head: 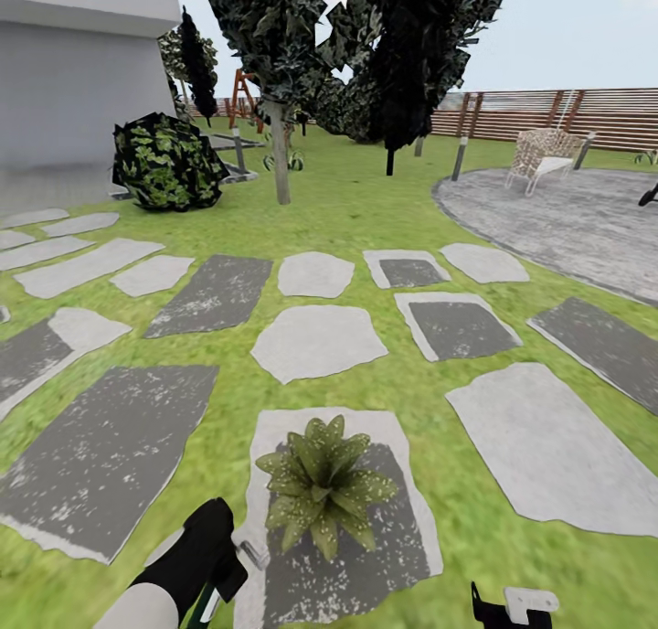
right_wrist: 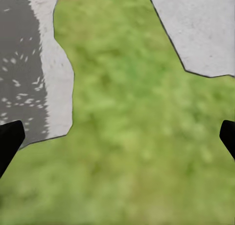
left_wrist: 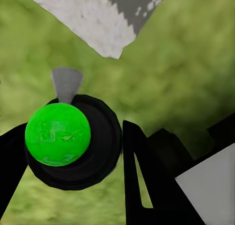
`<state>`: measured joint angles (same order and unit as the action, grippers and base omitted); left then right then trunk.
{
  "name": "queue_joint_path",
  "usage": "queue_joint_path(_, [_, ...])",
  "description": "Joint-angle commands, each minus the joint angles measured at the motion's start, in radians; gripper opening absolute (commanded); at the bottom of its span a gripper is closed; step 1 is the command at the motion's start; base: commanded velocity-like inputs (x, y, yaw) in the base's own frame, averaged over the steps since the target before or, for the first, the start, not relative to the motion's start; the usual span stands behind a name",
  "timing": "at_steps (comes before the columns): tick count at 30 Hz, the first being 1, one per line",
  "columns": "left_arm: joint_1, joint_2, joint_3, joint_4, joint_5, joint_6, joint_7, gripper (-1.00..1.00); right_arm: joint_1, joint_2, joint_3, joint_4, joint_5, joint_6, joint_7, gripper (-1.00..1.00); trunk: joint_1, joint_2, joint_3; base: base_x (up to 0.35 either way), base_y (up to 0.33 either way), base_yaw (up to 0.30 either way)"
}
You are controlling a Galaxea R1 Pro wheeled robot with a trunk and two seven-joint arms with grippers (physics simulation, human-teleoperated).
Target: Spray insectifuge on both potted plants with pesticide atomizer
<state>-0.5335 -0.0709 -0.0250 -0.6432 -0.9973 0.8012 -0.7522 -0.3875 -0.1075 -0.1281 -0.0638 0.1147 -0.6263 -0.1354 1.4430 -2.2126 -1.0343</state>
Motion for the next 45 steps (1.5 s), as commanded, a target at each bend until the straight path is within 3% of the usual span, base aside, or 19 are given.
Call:
queue_joint_path(1, [0.0,0.0,0.001,-0.005,-0.011,0.002,-0.01,-1.0,-0.001,0.0,-0.007,0.001,0.01,-0.003,-0.004,1.0,0.0,0.0,-0.001,0.006,-0.043,0.013])
queue_joint_path(19, [0.0,0.0,0.004,-0.012,-0.01,0.003,-0.01,-1.0,-0.001,0.0,-0.007,0.001,0.011,-0.003,-0.004,1.0,0.0,0.0,-0.001,0.125,-0.229,0.0])
queue_joint_path(31, [0.0,0.0,0.007,-0.013,-0.01,0.003,-0.01,-1.0,-0.001,0.0,-0.007,0.001,0.01,-0.003,-0.004,1.0,0.0,0.0,-0.001,-0.166,-0.238,0.006])
queue_joint_path(38, [-0.001,-0.007,0.001,-0.015,-0.009,0.002,-0.014,-1.0,-0.001,0.0,-0.007,0.0,0.011,-0.003,-0.004,1.0,0.0,0.0,-0.001,-0.049,-0.056,0.249])
queue_joint_path(41, [-0.012,-0.019,-0.006,-0.014,-0.018,0.002,-0.02,-1.0,-0.001,0.0,-0.007,0.0,0.011,-0.003,-0.004,1.0,0.0,0.0,-0.001,-0.001,-0.001,0.182])
queue_joint_path(45, [-0.056,-0.009,-0.007,-0.011,-0.022,0.012,-0.027,-1.0,-0.001,-0.003,-0.007,0.0,0.011,-0.003,-0.004,1.0,0.0,0.0,-0.001,0.0,0.0,0.021])
